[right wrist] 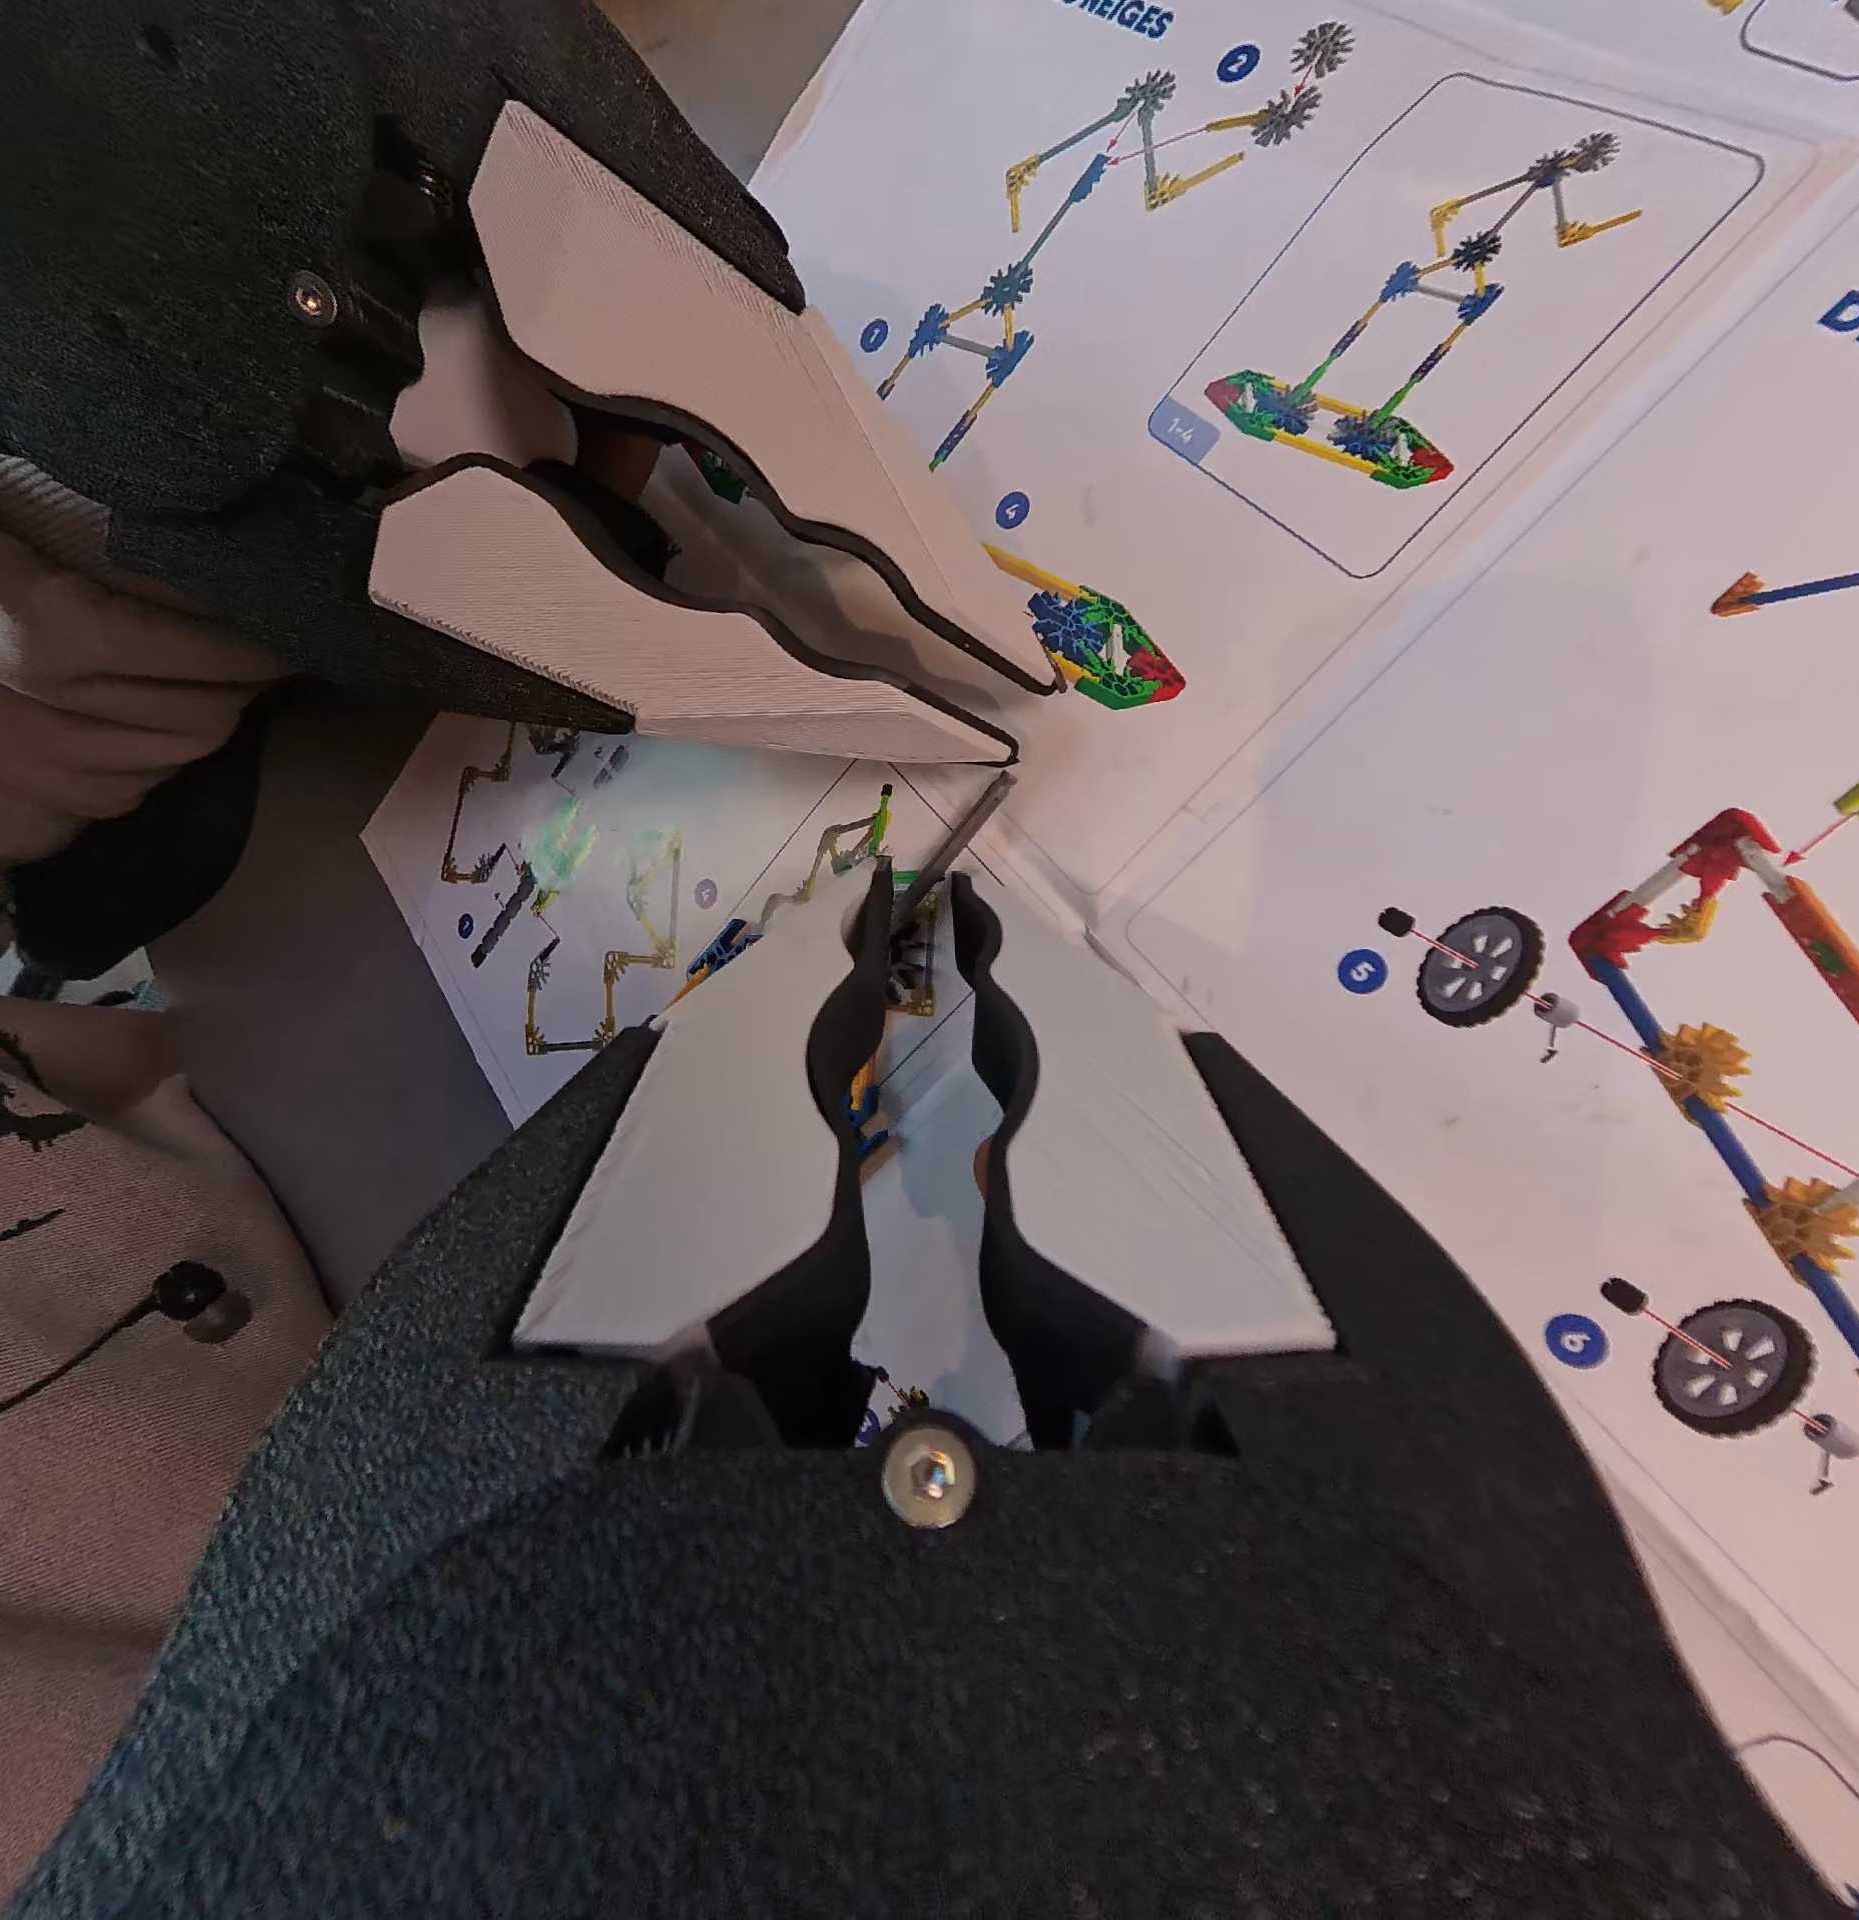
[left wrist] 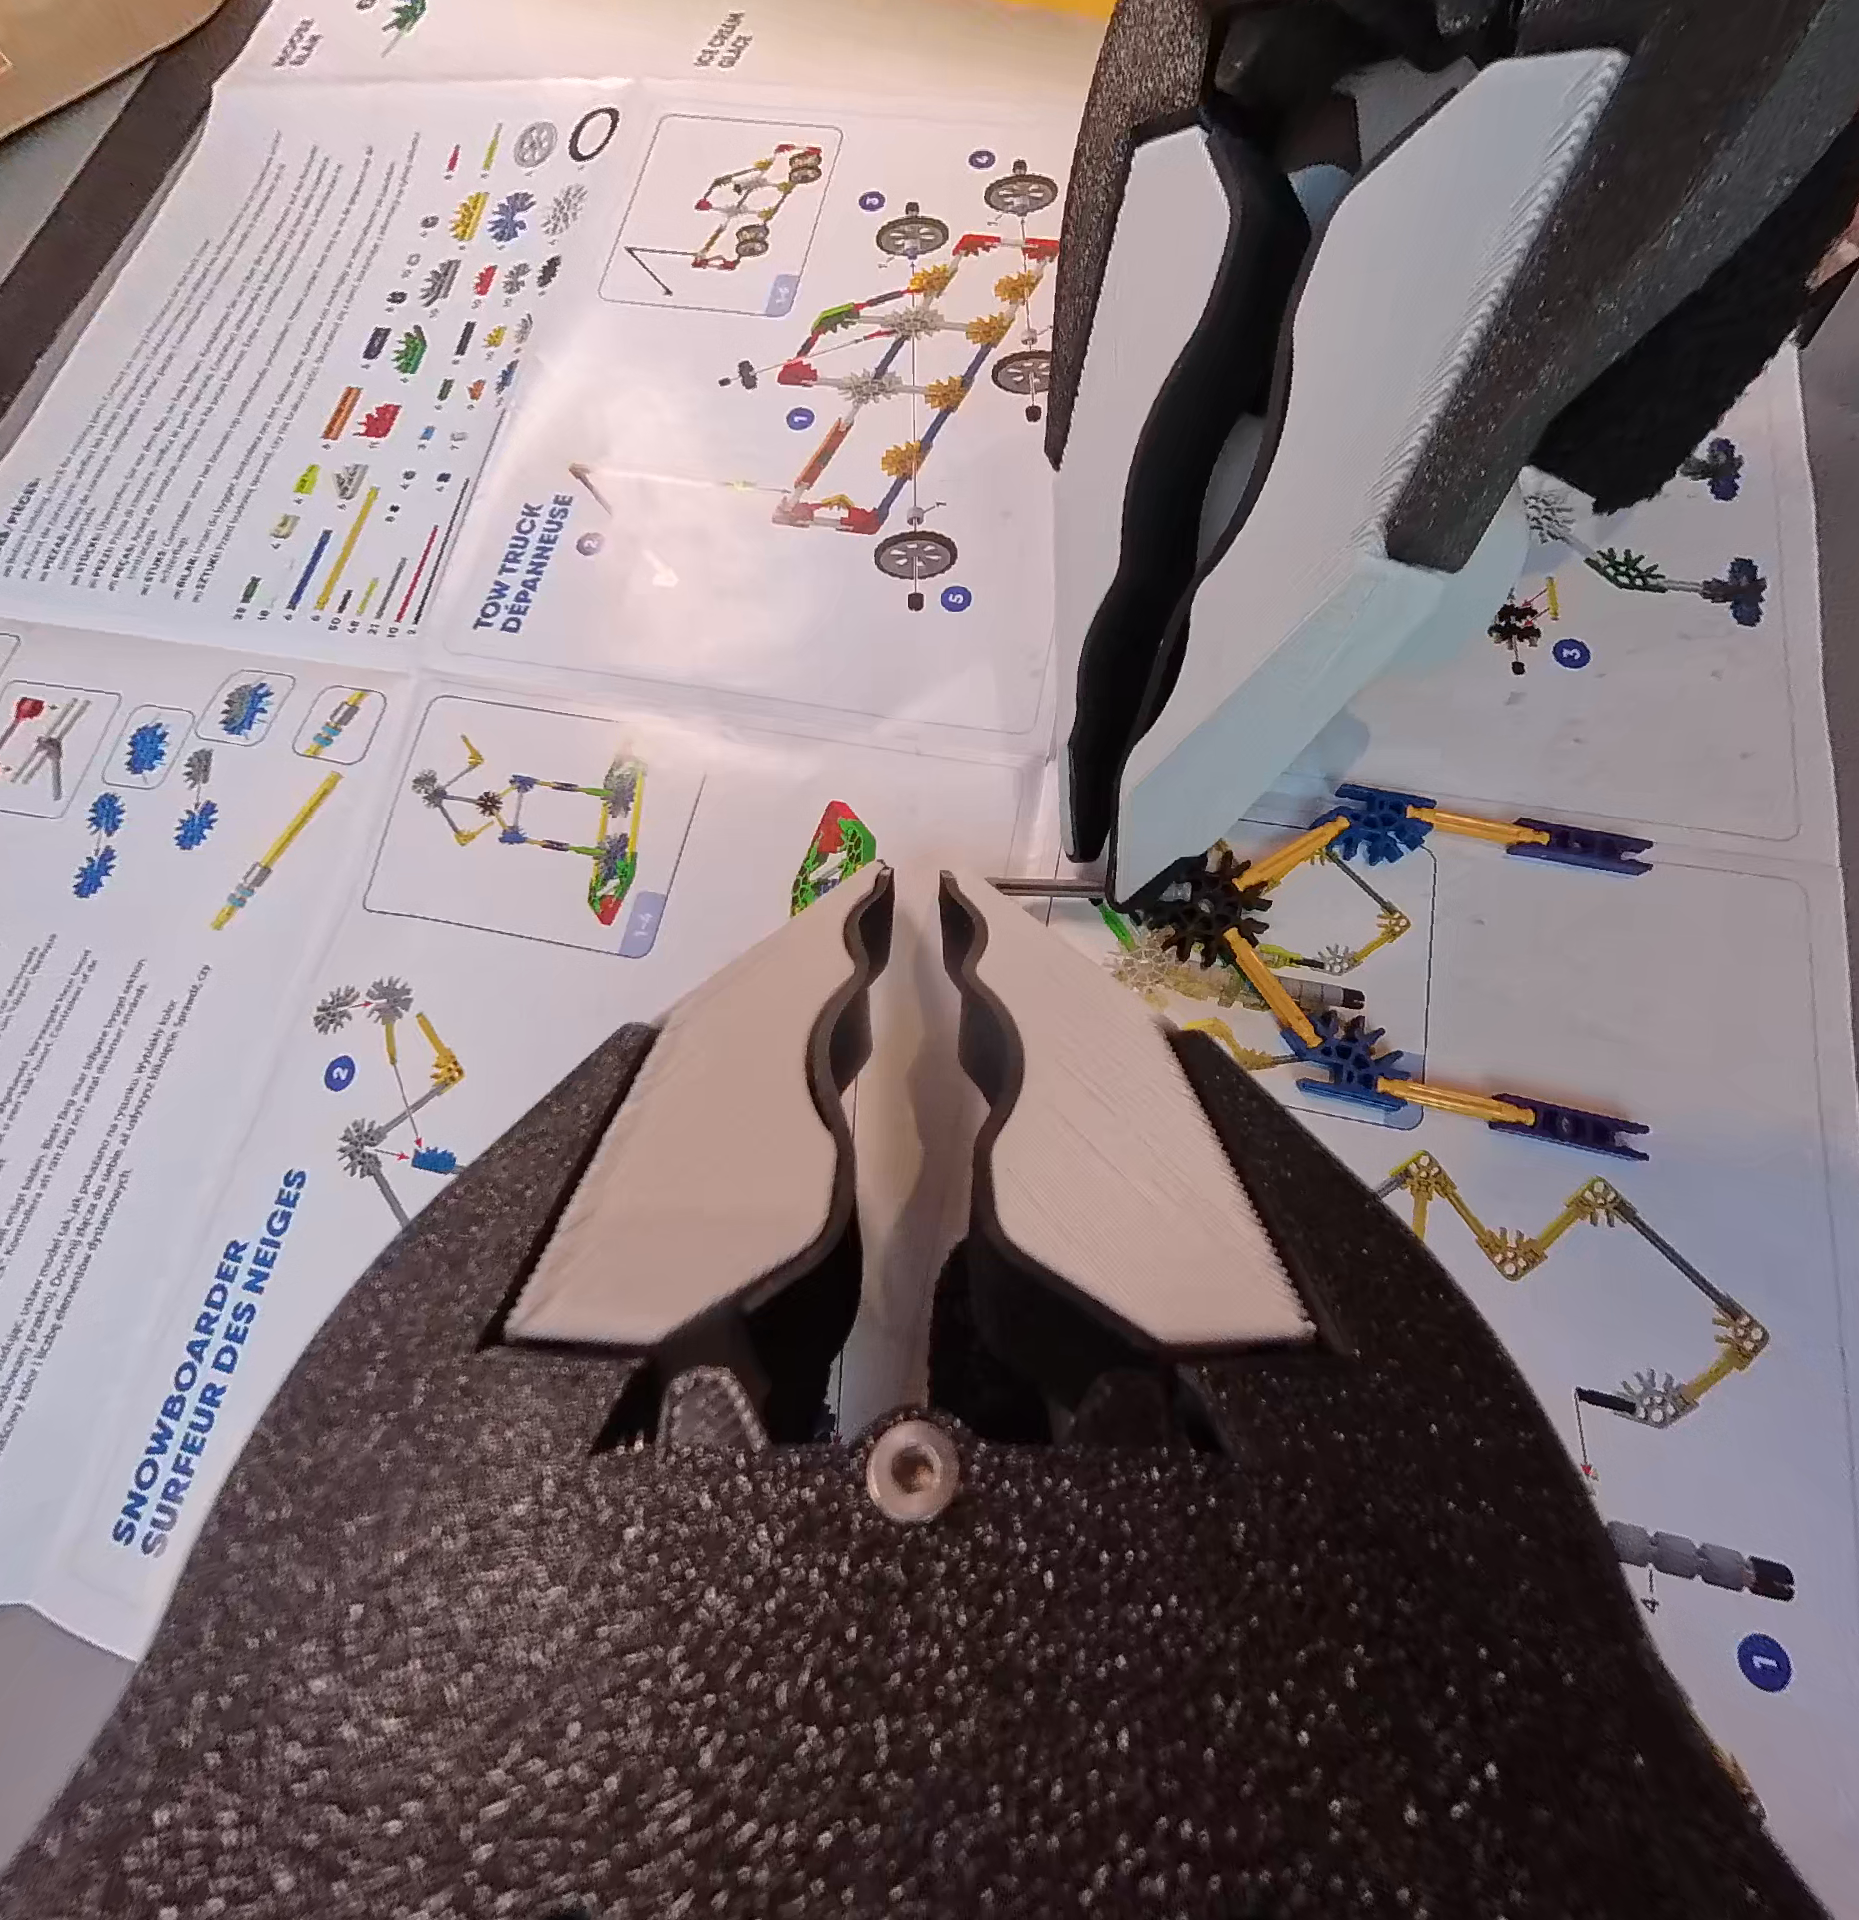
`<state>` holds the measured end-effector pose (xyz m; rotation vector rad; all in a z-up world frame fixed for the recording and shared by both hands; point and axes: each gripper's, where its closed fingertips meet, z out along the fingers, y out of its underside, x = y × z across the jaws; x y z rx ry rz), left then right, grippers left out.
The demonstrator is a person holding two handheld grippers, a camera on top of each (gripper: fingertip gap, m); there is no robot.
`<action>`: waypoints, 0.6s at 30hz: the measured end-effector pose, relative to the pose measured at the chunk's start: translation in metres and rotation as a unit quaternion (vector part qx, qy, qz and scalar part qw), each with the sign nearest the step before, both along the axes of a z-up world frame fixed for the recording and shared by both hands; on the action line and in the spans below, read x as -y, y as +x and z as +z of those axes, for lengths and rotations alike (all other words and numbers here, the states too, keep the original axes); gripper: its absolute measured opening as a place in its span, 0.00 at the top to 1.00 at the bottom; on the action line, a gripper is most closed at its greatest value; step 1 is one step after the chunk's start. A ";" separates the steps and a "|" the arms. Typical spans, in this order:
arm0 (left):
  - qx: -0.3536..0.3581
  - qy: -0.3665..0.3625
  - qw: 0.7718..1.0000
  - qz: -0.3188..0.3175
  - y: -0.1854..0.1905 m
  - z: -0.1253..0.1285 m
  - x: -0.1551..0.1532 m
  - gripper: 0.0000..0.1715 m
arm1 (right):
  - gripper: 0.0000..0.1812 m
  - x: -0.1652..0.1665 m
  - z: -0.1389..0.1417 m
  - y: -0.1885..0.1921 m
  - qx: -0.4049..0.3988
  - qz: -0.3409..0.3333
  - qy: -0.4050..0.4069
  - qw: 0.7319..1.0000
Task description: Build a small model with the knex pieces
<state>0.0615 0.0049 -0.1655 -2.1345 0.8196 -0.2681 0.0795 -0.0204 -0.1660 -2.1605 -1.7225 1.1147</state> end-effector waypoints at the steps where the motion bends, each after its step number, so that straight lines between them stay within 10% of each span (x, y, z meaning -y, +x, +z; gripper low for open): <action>1: -0.002 0.000 1.000 0.001 0.000 -0.001 0.000 0.95 | 0.95 -0.001 0.001 0.000 -0.001 0.000 0.002 1.000; 10: 0.018 -0.024 0.999 -0.018 0.005 0.013 0.032 0.92 | 0.88 0.012 0.002 0.035 -0.007 0.149 0.114 0.982; 18: 0.016 -0.073 0.997 -0.037 0.034 0.006 0.069 0.91 | 0.92 0.014 -0.004 0.043 0.008 0.149 0.179 0.972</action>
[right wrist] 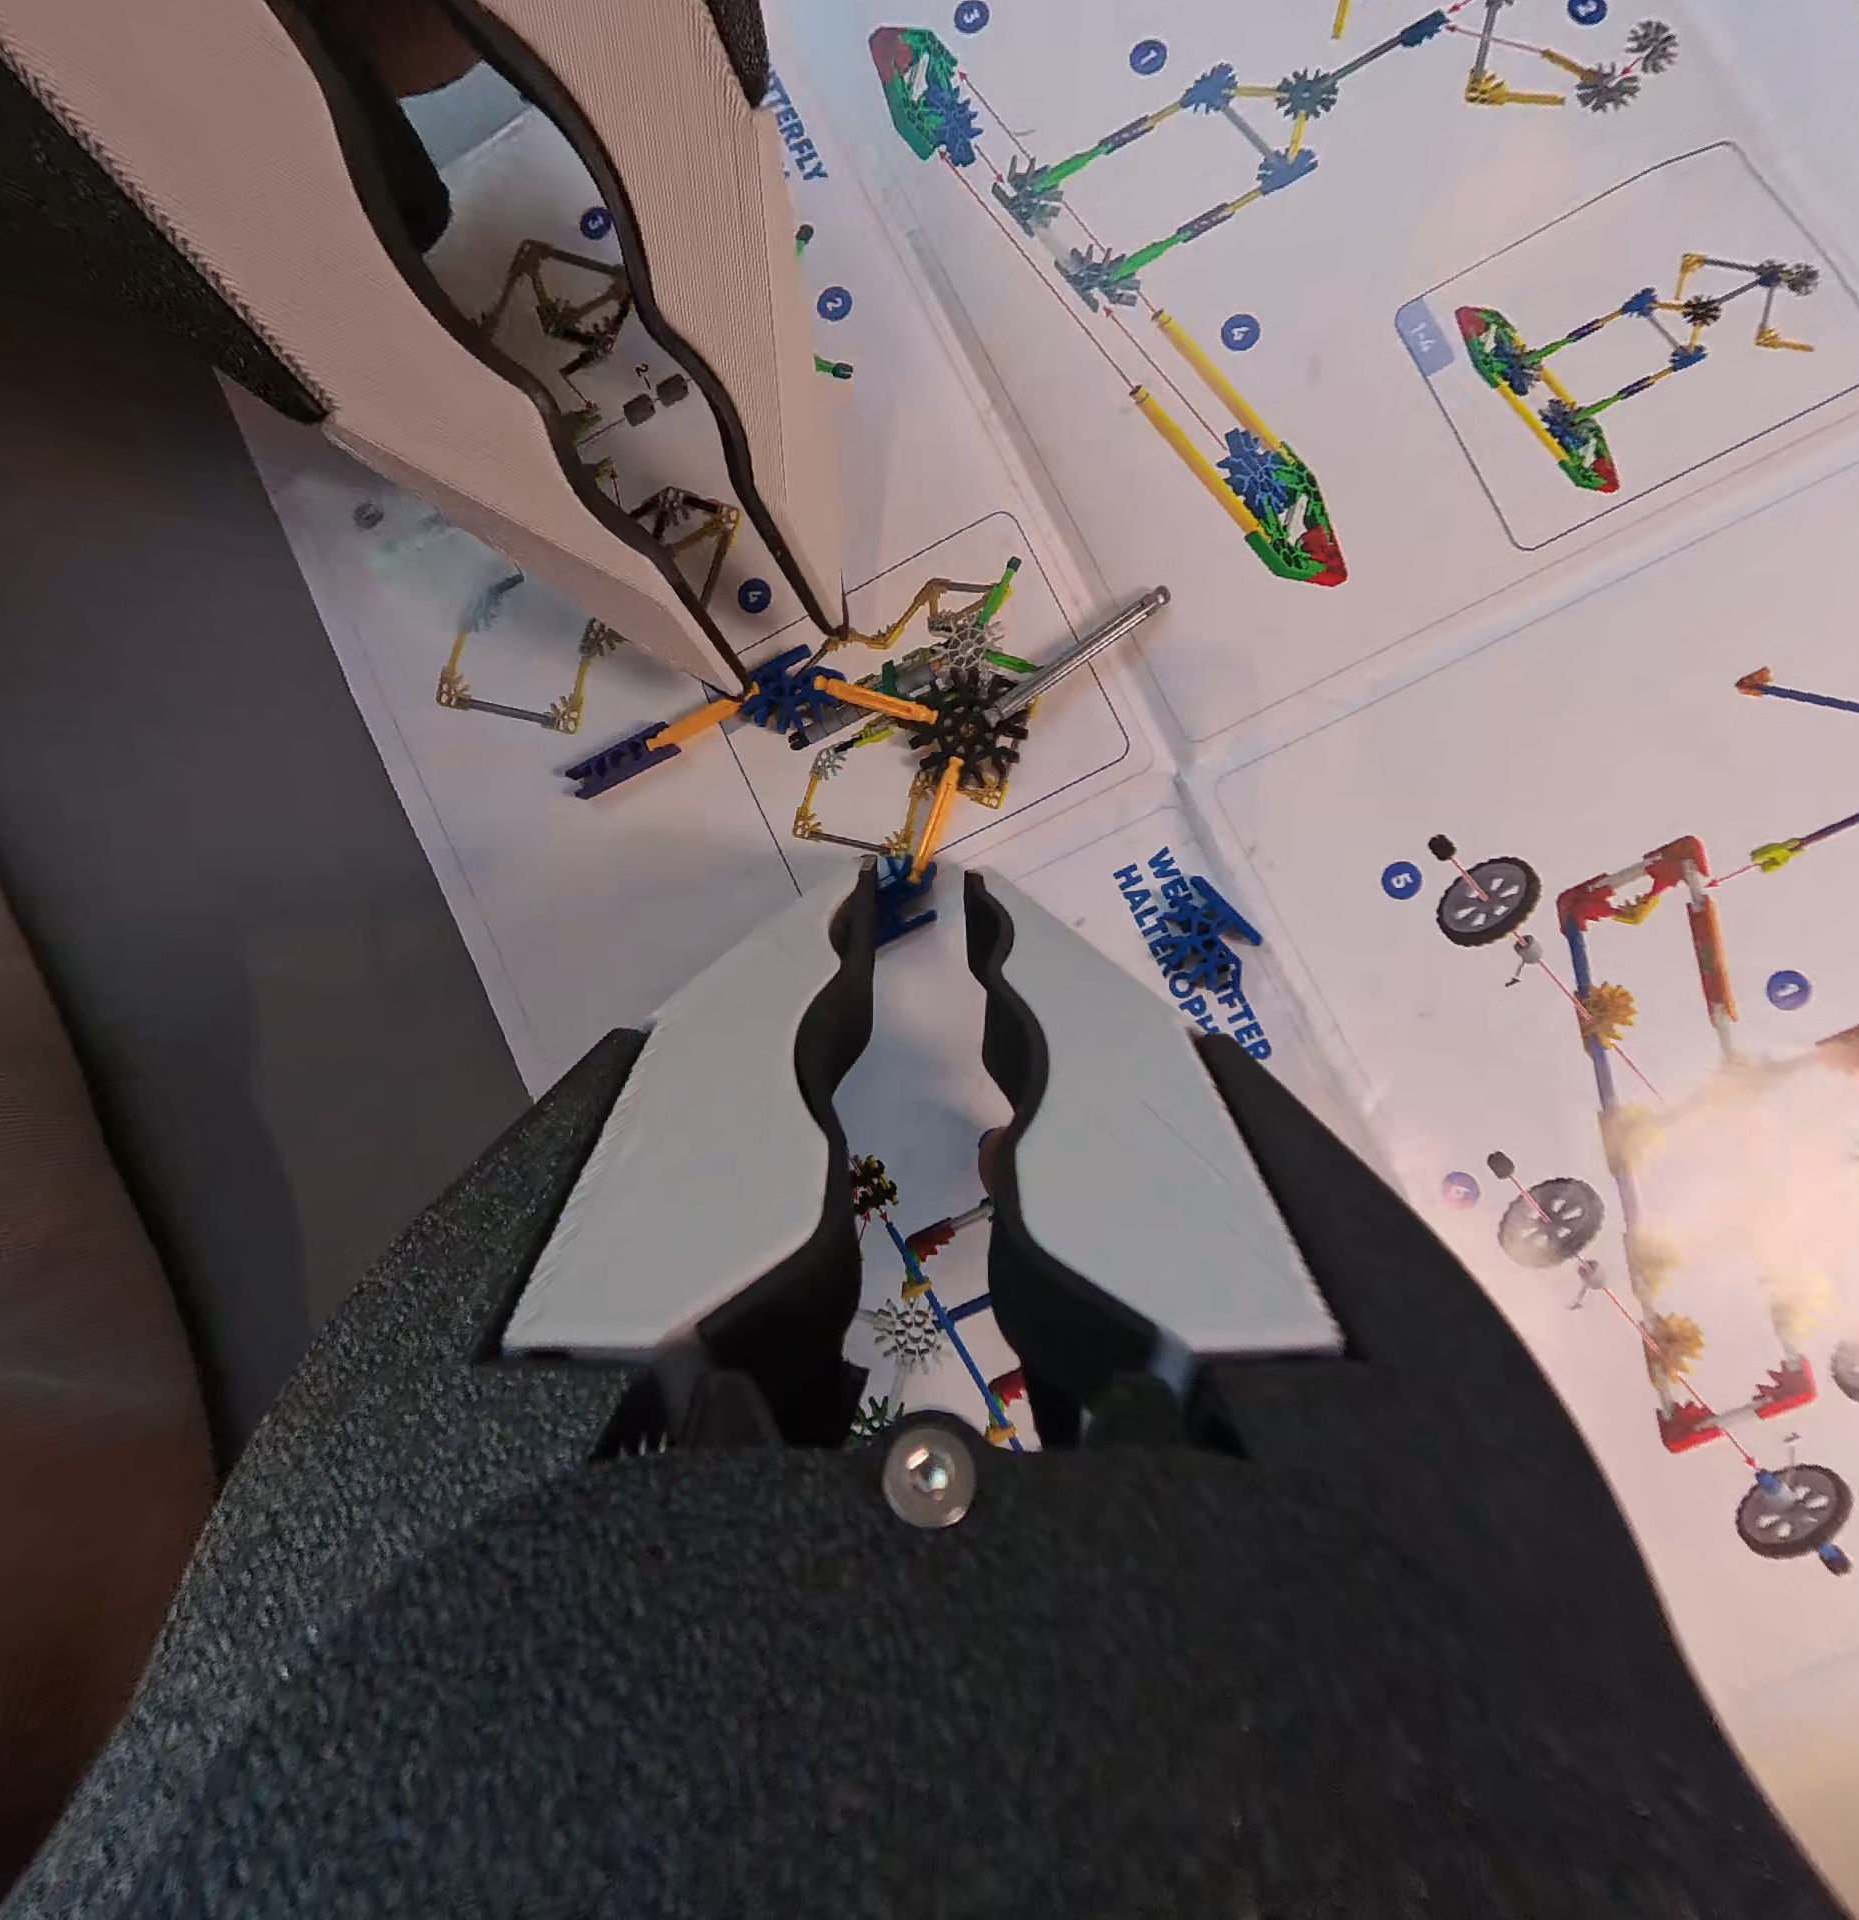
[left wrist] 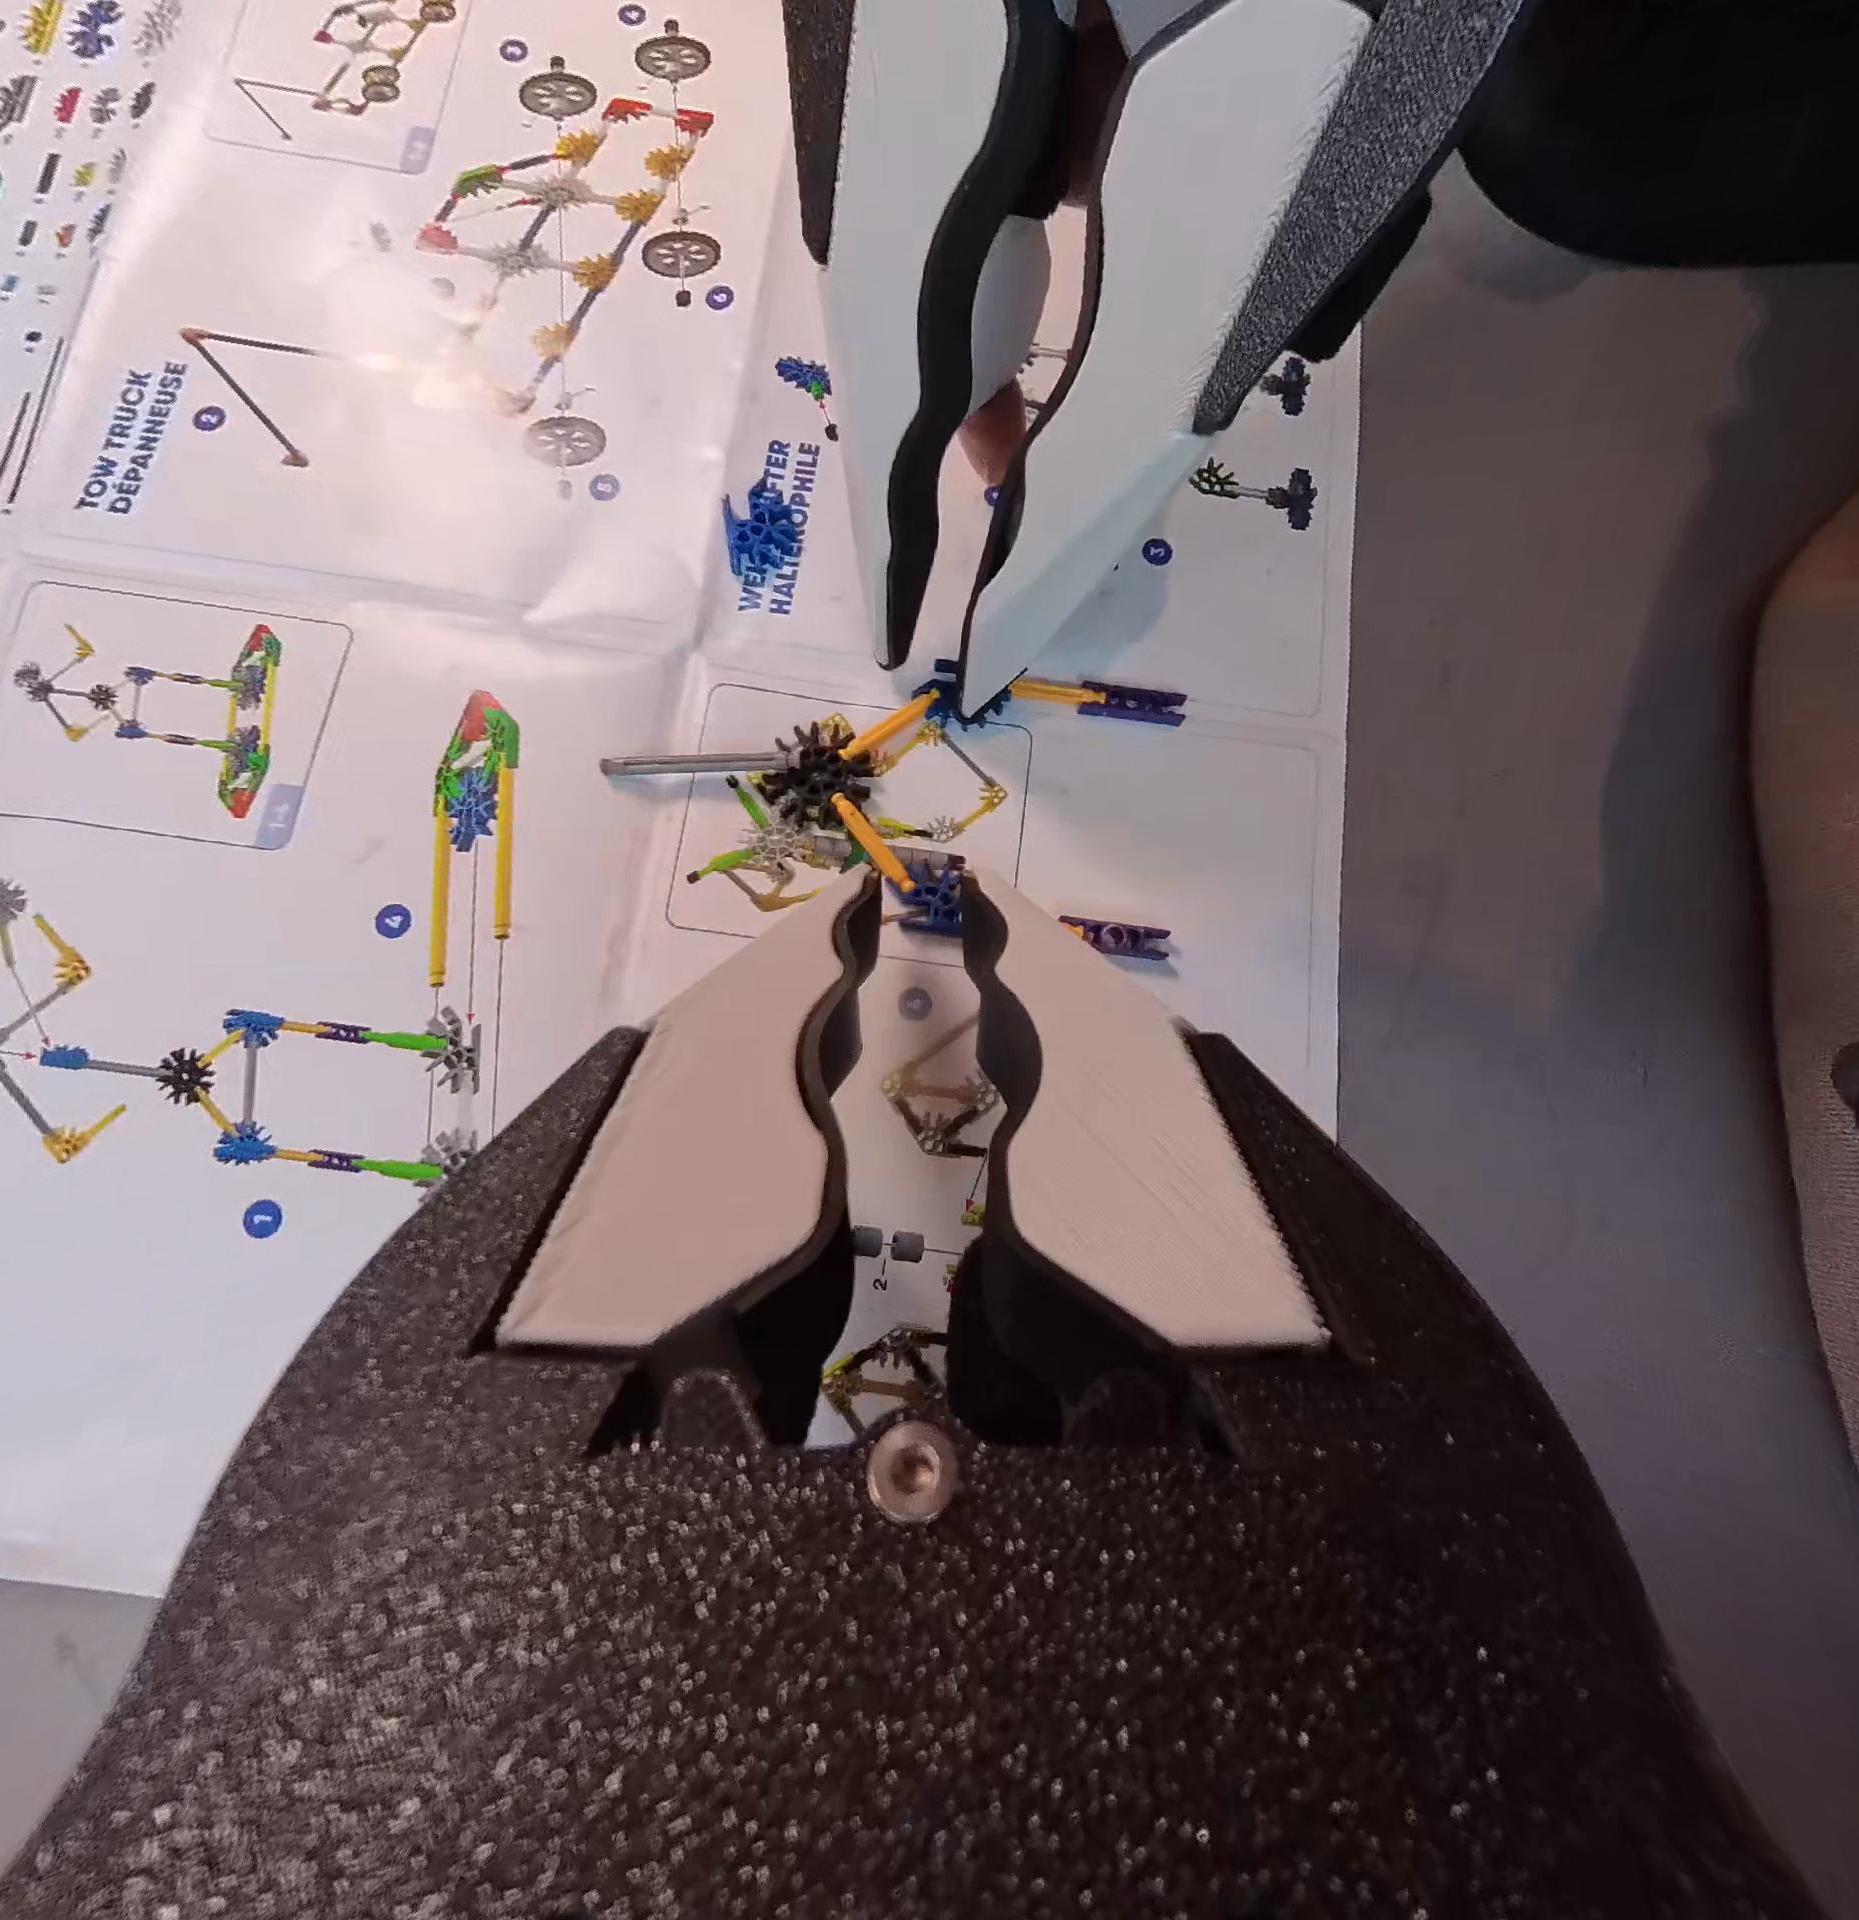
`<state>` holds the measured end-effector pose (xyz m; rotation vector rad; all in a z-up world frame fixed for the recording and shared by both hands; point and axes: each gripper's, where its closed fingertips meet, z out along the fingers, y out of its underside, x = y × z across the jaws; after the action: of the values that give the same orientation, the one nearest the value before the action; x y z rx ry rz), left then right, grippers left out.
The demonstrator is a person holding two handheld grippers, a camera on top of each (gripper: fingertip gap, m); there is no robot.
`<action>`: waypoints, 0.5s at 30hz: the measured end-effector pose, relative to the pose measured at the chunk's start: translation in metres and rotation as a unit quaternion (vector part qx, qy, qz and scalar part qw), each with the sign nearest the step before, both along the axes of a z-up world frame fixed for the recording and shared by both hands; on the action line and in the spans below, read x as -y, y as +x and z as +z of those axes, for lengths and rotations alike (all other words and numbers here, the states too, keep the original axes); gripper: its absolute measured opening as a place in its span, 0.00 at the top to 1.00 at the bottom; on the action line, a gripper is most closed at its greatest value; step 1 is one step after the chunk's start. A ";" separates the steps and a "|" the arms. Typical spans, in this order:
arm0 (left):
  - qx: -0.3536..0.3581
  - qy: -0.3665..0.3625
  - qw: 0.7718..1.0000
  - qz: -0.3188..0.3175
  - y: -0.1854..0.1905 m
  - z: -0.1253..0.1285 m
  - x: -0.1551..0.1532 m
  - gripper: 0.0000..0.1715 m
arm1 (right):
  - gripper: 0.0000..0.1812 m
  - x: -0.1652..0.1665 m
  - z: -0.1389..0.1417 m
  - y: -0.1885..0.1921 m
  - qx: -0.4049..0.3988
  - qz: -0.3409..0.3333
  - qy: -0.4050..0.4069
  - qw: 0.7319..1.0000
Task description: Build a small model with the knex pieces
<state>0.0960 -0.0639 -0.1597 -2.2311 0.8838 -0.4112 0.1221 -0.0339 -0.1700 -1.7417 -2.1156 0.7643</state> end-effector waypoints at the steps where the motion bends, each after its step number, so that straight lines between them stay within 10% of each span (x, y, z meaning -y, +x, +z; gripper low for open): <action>1: -0.007 -0.001 1.000 0.001 0.000 -0.002 -0.001 0.92 | 0.93 0.001 0.000 -0.001 0.000 0.001 0.002 1.000; 15: -0.036 0.003 0.999 0.040 -0.026 -0.009 -0.033 0.94 | 0.97 -0.026 0.001 -0.029 -0.025 -0.039 0.002 0.999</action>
<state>0.0696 -0.0305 -0.1684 -2.2788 0.8289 -0.2913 0.0934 -0.0078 -0.1694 -1.7739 -2.0025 0.7735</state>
